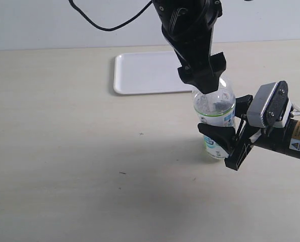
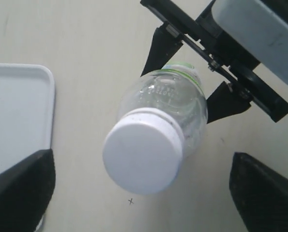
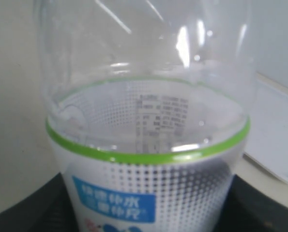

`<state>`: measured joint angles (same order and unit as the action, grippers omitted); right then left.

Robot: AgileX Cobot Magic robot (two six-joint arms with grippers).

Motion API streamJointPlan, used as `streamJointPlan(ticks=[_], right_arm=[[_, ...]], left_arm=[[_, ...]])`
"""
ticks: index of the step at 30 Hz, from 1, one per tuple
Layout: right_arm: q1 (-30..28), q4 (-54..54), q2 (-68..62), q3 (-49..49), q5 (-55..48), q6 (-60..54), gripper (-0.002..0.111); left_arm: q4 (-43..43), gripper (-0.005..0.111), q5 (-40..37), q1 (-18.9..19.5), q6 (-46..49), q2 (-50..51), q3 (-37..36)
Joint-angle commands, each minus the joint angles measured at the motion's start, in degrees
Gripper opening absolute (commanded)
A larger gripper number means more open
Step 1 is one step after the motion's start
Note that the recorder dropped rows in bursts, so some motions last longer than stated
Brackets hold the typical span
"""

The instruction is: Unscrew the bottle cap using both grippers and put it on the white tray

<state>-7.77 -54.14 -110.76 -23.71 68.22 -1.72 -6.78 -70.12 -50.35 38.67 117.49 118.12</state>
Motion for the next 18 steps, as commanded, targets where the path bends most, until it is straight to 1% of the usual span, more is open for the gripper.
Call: streamJointPlan(ticks=[1, 2, 5, 8, 13, 15, 16, 17, 18], right_arm=[[-0.18, -1.14, 0.09, -0.1, 0.46, -0.15, 0.0], [-0.18, -1.14, 0.09, -0.1, 0.46, -0.15, 0.0], [-0.18, -1.14, 0.09, -0.1, 0.46, -0.15, 0.0], [-0.18, -1.14, 0.09, -0.1, 0.46, -0.15, 0.0], [-0.18, -1.14, 0.09, -0.1, 0.46, -0.15, 0.0], [-0.18, -1.14, 0.09, -0.1, 0.46, -0.15, 0.0], [-0.18, -1.14, 0.09, -0.1, 0.46, -0.15, 0.0], [-0.18, -1.14, 0.09, -0.1, 0.46, -0.15, 0.0], [-0.18, -1.14, 0.09, -0.1, 0.46, -0.15, 0.0]], left_arm=[[-0.92, 0.084, 0.16, 0.1, 1.19, 0.42, -0.16], [-0.92, 0.079, 0.16, 0.1, 1.43, 0.42, -0.16], [-0.92, 0.059, 0.16, 0.1, 1.43, 0.42, -0.16], [-0.92, 0.043, 0.16, 0.1, 1.43, 0.42, -0.16], [-0.92, 0.023, 0.16, 0.1, 1.43, 0.42, -0.16], [-1.39, 0.012, 0.16, 0.1, 1.31, 0.42, -0.16], [-1.54, 0.004, 0.16, 0.1, 1.21, 0.42, -0.16], [-1.8, 0.0, 0.16, 0.1, 1.08, 0.42, -0.16], [-2.2, 0.0, 0.16, 0.1, 0.4, 0.42, -0.16]])
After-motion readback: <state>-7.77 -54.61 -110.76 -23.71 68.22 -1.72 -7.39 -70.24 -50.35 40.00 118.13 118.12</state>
